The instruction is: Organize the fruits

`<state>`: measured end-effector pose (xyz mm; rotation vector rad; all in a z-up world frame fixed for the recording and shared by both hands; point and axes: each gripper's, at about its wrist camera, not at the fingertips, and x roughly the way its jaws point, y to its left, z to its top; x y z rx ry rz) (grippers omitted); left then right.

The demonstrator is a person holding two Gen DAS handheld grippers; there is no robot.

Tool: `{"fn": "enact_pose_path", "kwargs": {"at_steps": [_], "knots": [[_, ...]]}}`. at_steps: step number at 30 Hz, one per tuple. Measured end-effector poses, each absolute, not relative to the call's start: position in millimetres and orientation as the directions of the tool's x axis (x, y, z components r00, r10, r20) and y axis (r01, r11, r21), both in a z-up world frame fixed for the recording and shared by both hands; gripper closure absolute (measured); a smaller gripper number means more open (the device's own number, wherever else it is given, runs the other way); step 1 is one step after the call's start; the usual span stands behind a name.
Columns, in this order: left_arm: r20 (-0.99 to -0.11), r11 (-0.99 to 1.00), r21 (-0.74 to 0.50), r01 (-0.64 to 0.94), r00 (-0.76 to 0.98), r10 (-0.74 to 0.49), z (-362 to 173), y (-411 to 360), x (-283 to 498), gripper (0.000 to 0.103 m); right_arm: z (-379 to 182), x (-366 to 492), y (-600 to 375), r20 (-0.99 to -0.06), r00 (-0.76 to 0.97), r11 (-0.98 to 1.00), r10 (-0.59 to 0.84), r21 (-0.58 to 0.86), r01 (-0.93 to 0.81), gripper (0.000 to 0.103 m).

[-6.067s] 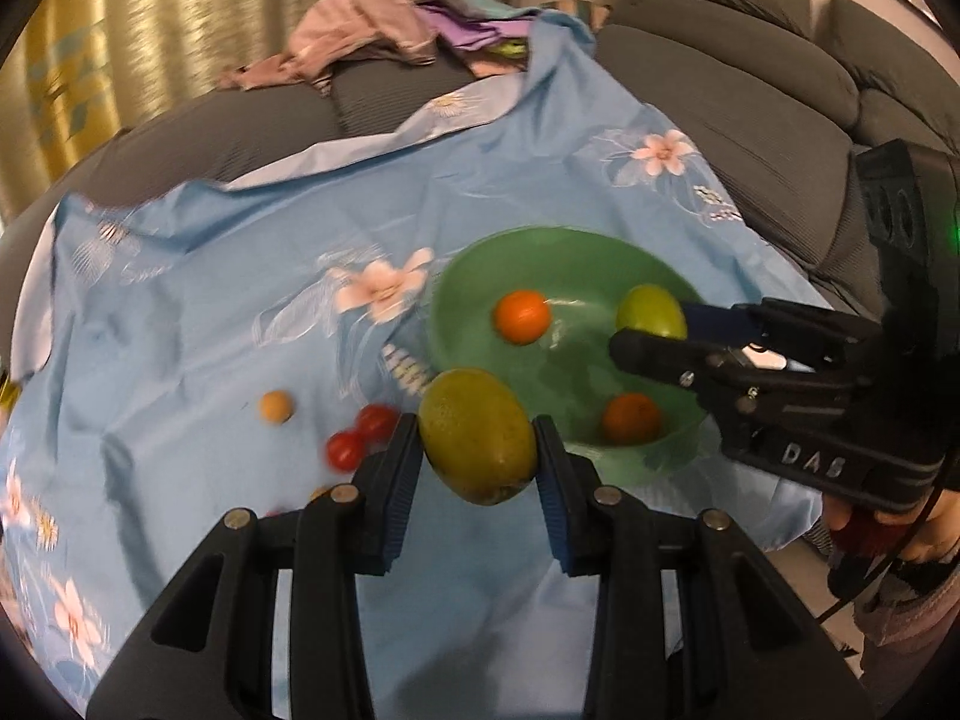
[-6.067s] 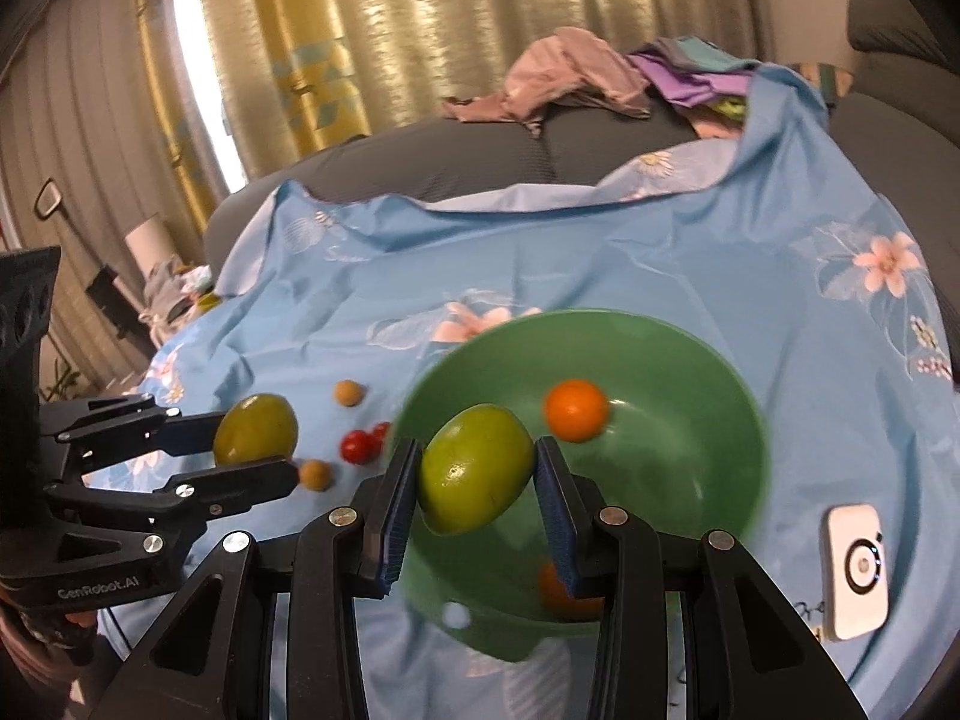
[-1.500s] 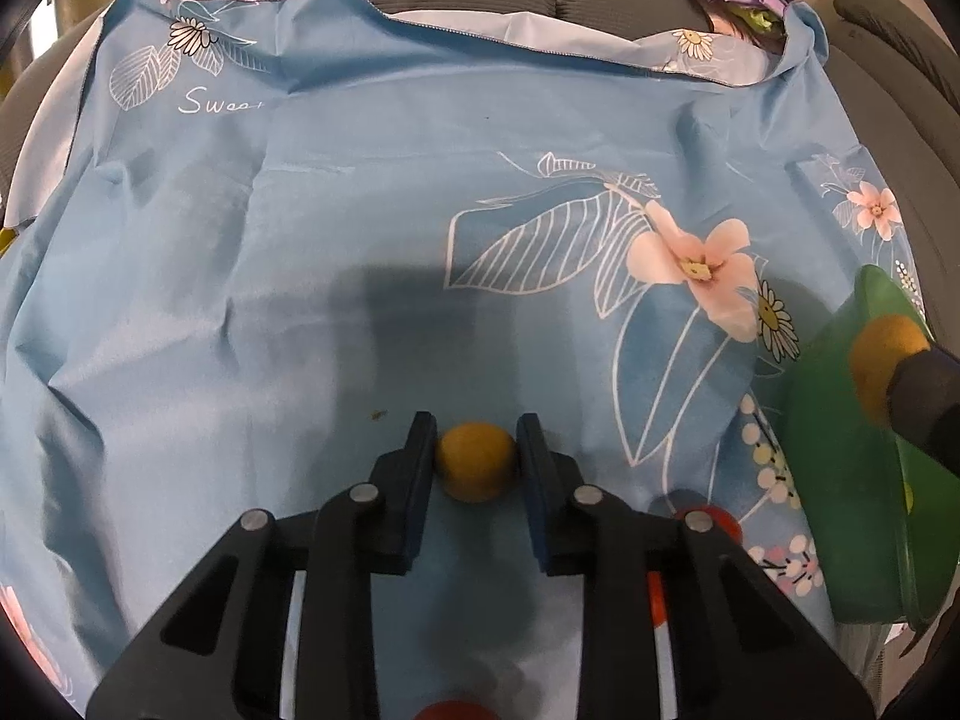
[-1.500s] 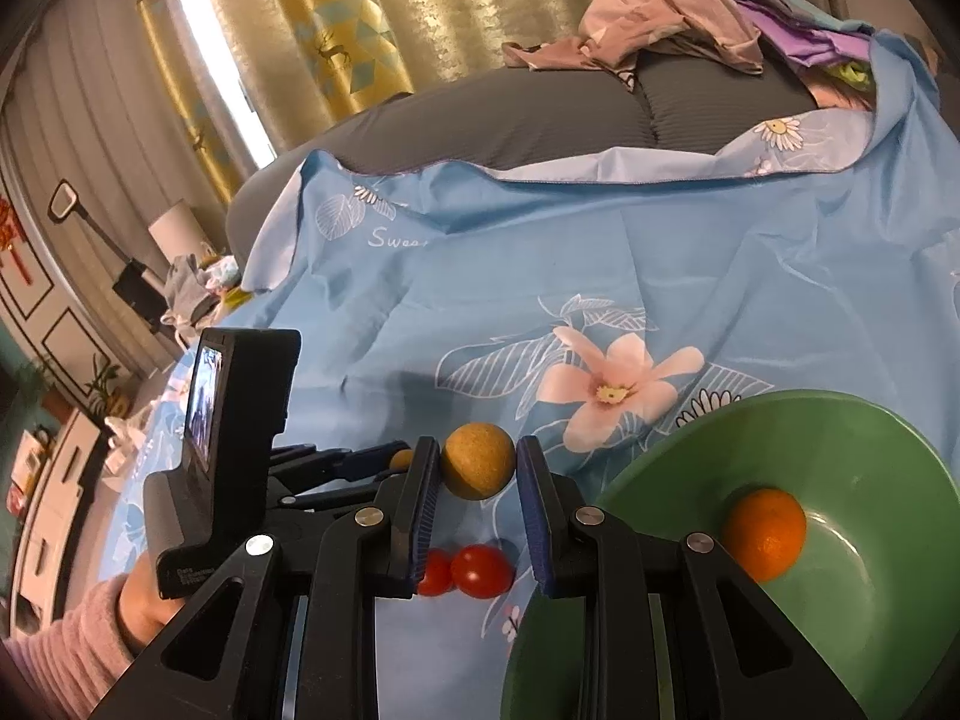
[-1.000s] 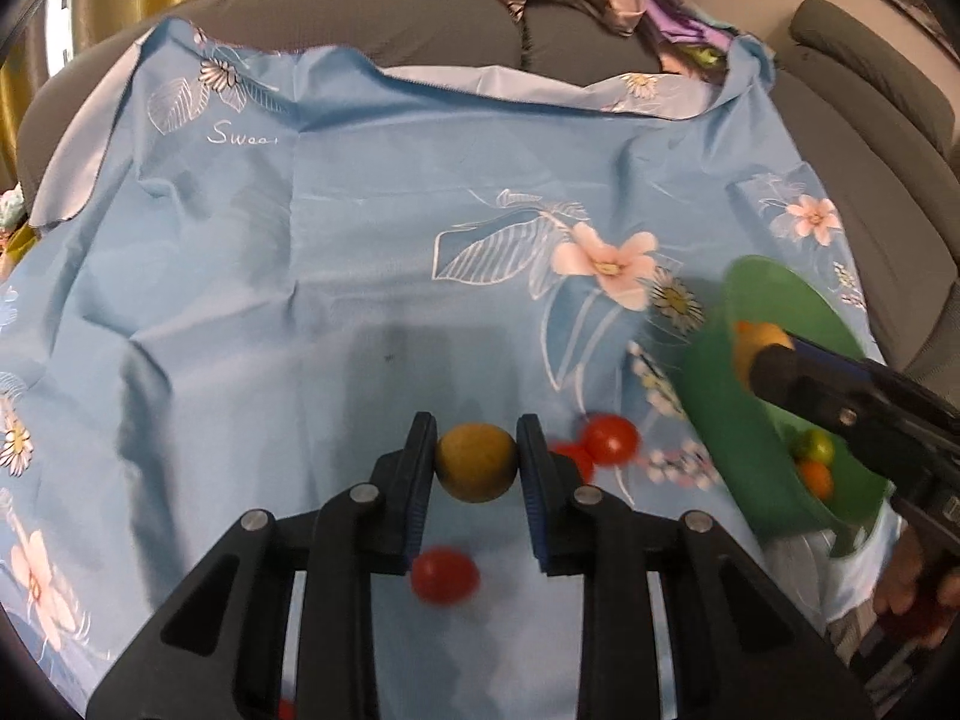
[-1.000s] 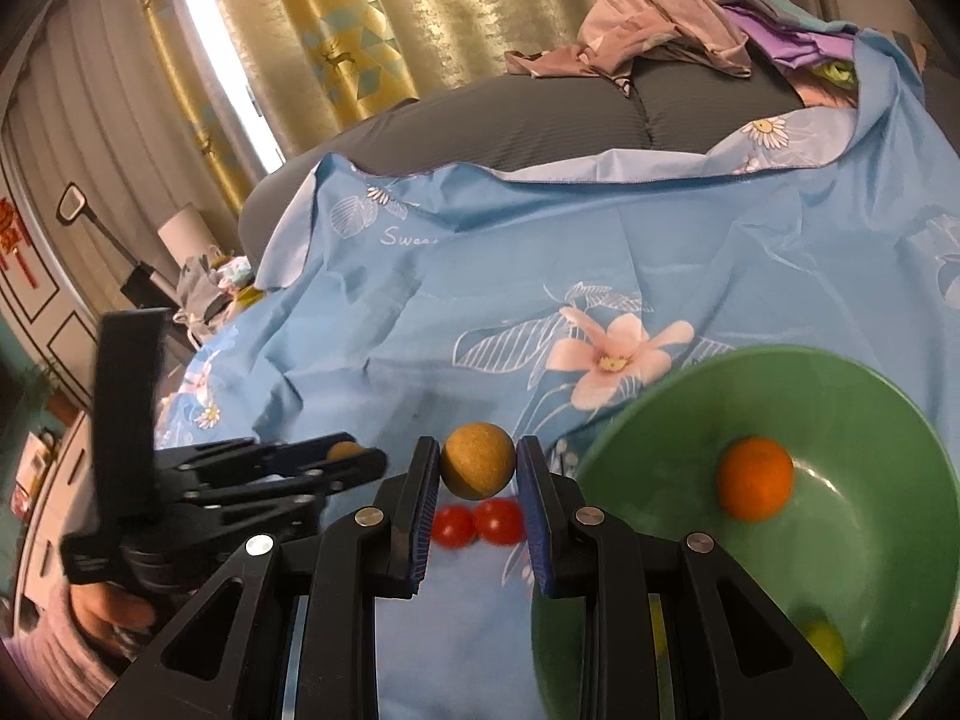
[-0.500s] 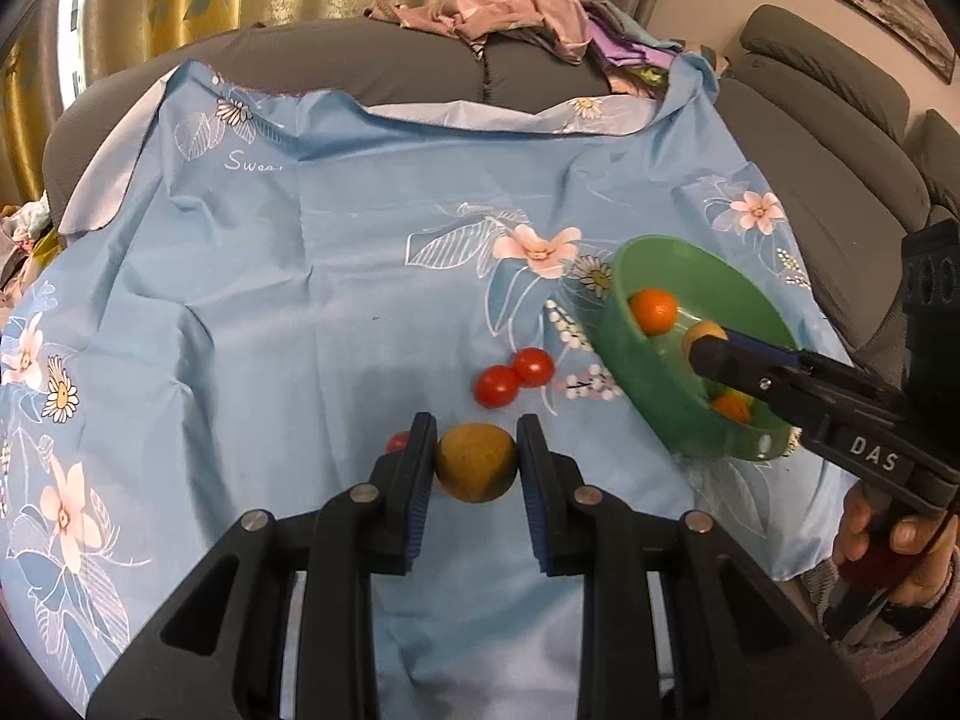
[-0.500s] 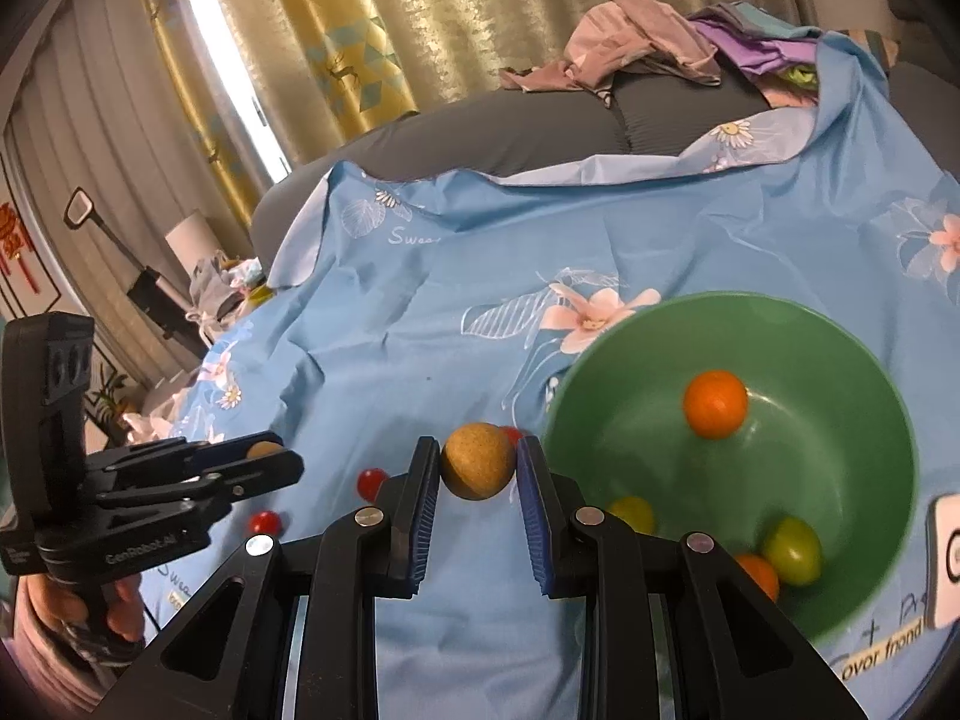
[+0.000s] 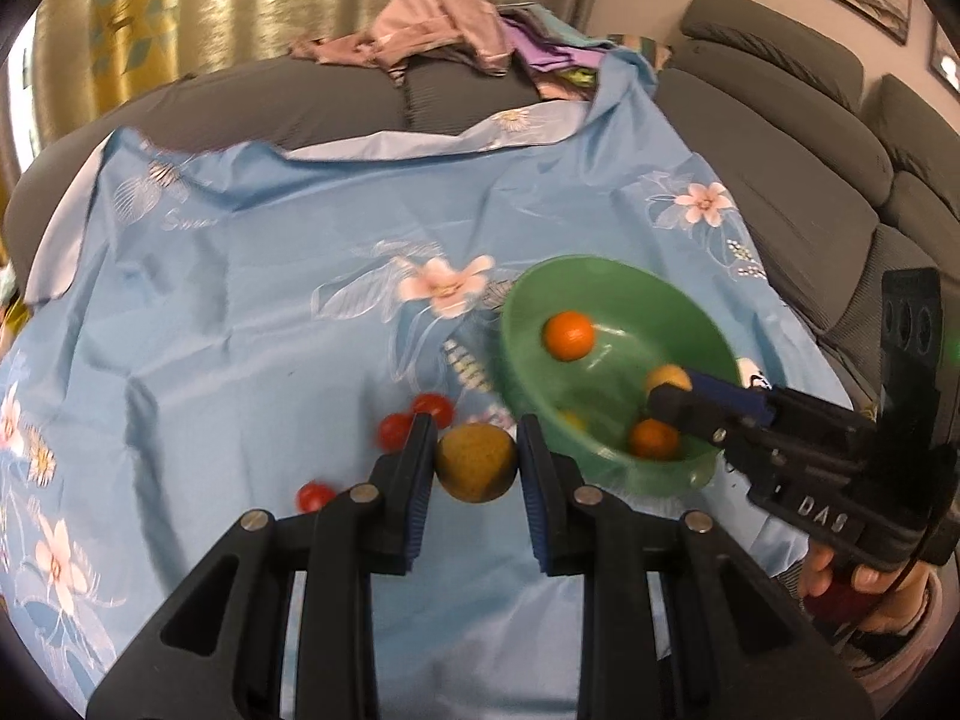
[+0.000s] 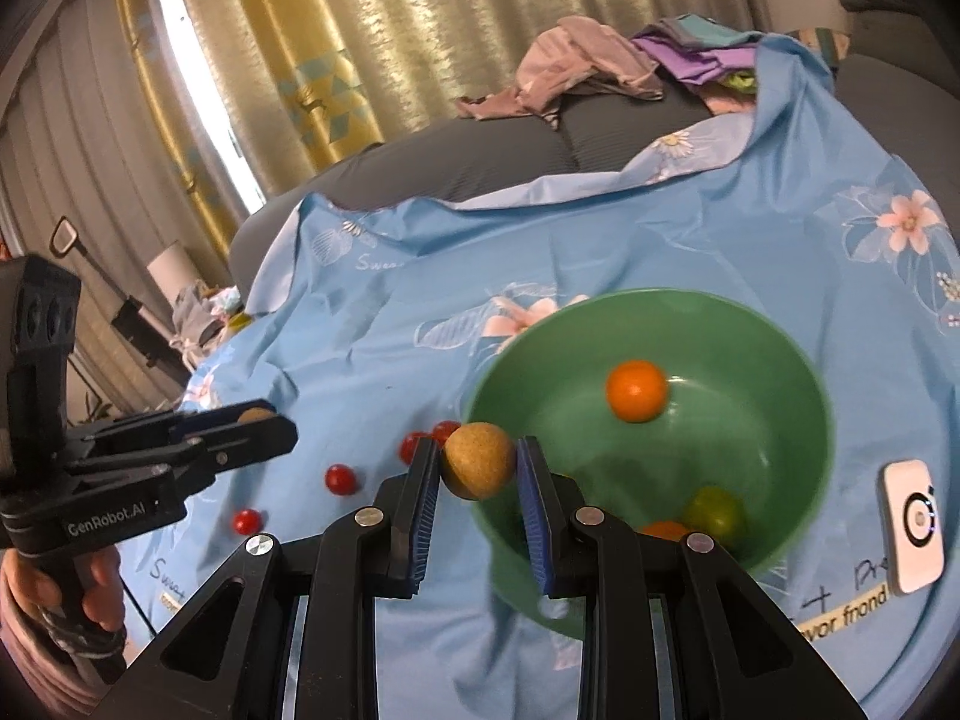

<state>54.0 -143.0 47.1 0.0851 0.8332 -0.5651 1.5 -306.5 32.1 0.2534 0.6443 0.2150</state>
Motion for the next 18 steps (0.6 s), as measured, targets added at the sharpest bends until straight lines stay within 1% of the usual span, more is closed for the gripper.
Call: {"fn": "enact_pose_path", "kwargs": {"at_steps": [6,11,18], "knots": [[-0.727,0.804,-0.147,0.577,0.487,-0.483,43.9,-186.7,65.1,0.076,28.0,-1.1,-328.1,-0.559,0.794,0.95,0.24,0.305,-0.073,0.075],[-0.744,0.771,-0.135,0.622,0.451,-0.493,37.4,-221.3,74.2,0.076,22.6,-0.5,-343.3,-0.561,0.8,0.95,0.213,0.31,-0.036,0.075],[-0.78,0.749,-0.09,0.657,0.42,-0.463,18.6,-248.7,78.7,0.076,12.4,2.7,-356.0,-0.573,0.799,0.951,0.184,0.308,0.001,0.075]]}}
